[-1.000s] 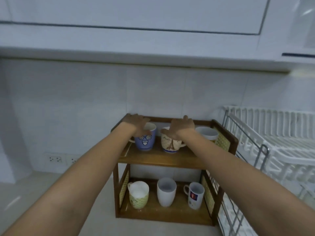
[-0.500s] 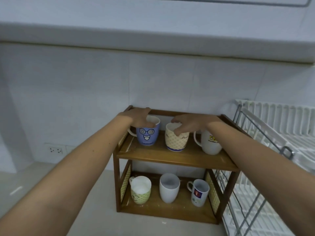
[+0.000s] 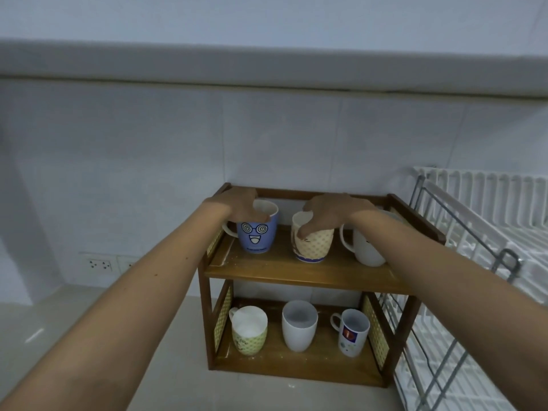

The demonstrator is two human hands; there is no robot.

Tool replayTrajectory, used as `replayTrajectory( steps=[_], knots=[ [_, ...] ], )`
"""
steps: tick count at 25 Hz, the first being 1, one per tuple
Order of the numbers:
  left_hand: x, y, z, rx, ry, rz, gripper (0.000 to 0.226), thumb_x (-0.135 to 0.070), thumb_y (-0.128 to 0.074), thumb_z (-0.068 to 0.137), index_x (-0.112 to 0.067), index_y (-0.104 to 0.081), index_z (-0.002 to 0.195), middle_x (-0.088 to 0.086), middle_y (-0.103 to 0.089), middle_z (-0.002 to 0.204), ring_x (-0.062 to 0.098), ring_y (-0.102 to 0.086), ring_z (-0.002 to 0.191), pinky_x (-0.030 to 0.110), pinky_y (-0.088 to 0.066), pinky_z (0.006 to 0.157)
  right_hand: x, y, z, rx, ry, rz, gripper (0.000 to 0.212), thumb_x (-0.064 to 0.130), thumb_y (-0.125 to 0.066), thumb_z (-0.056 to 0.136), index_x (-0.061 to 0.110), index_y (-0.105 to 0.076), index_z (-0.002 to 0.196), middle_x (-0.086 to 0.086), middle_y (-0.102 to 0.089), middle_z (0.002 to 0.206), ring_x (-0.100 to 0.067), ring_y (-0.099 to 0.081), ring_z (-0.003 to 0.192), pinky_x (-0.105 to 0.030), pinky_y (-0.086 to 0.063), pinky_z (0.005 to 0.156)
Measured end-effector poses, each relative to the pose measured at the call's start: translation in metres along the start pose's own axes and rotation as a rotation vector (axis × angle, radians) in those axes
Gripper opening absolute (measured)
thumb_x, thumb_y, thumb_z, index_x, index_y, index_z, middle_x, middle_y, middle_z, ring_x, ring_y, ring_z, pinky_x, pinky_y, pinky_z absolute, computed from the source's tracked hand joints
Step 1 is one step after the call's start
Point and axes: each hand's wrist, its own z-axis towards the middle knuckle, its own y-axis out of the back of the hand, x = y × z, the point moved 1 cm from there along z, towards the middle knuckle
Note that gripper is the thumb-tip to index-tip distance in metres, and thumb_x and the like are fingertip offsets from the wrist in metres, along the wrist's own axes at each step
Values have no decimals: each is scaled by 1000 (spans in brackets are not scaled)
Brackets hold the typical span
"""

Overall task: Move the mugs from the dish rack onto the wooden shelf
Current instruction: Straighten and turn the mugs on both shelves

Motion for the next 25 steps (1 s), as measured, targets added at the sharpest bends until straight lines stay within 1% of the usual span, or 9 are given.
replayTrajectory(
  steps=[4, 7, 10, 12, 15, 18, 20, 23, 25],
  knots=[
    [-2, 0, -1, -12, 8, -16, 61, -57, -59, 80, -11, -54, 120, 8, -63, 116, 21, -56, 96, 28, -41, 72, -14, 4, -3, 115, 121, 135, 85, 32, -73, 75, 21, -28, 146, -4, -35, 150, -25, -38, 131, -34, -43, 98],
    [0, -2, -2, -22, 22, -28, 70, -58, -59, 80, -11, -46, 131, 9, -57, 129, 24, -54, 110, 28, -38, 77, -23, 0, -3, 89, 176, 215, 82, 25, -72, 76, 27, -28, 146, -2, -32, 153, -24, -35, 135, -36, -42, 102],
    [0, -3, -4, -8, 28, -49, 72, -58, -59, 80, -12, -44, 133, 9, -55, 132, 24, -54, 111, 28, -39, 77, -22, -4, -3, 53, 113, 237, 79, 45, -69, 76, 28, -30, 144, -3, -37, 150, -26, -41, 131, -32, -42, 94],
    [2, -2, -5, 4, 36, -74, 71, -58, -59, 80, -14, -43, 133, 8, -54, 133, 23, -53, 111, 29, -39, 77, -16, -3, -1, 15, 53, 116, 83, 62, -66, 71, 22, -39, 139, -5, -50, 140, -25, -51, 119, -33, -47, 88],
    [2, -4, -6, 21, 44, -101, 70, -57, -59, 81, -15, -41, 134, 8, -51, 136, 23, -52, 115, 29, -39, 79, -14, -3, 1, -5, 77, 96, 85, 57, -71, 69, 20, -40, 139, -5, -52, 136, -25, -53, 115, -32, -48, 83],
    [1, -3, -6, 23, 40, -119, 69, -56, -59, 82, -15, -41, 134, 8, -52, 135, 23, -52, 113, 29, -40, 80, -14, -2, -4, 16, 98, 148, 91, 51, -74, 70, 23, -30, 145, -3, -40, 147, -25, -46, 126, -33, -45, 92],
    [-1, 0, -7, 51, 46, -117, 67, -55, -58, 83, -14, -40, 133, 9, -54, 133, 22, -54, 107, 29, -41, 78, -19, 2, -11, 49, 75, 173, 95, 56, -71, 72, 25, -23, 148, -2, -33, 153, -24, -39, 133, -37, -39, 104],
    [-18, 0, -10, 68, 33, -66, 75, -59, -50, 86, -17, -27, 144, 9, -42, 147, 29, -45, 128, 41, -40, 101, -43, 21, -22, 36, -94, 48, 86, 70, -56, 75, 22, -33, 143, -3, -41, 148, -25, -45, 127, -40, -38, 102],
    [-45, -6, -9, 14, -73, -42, 81, -65, -47, 84, -21, -21, 148, 5, -30, 155, 28, -29, 140, 50, -22, 115, -60, 29, -31, 110, -232, -175, 80, 69, -56, 75, 20, -42, 137, -4, -46, 144, -25, -48, 123, -37, -43, 94]
  ],
)
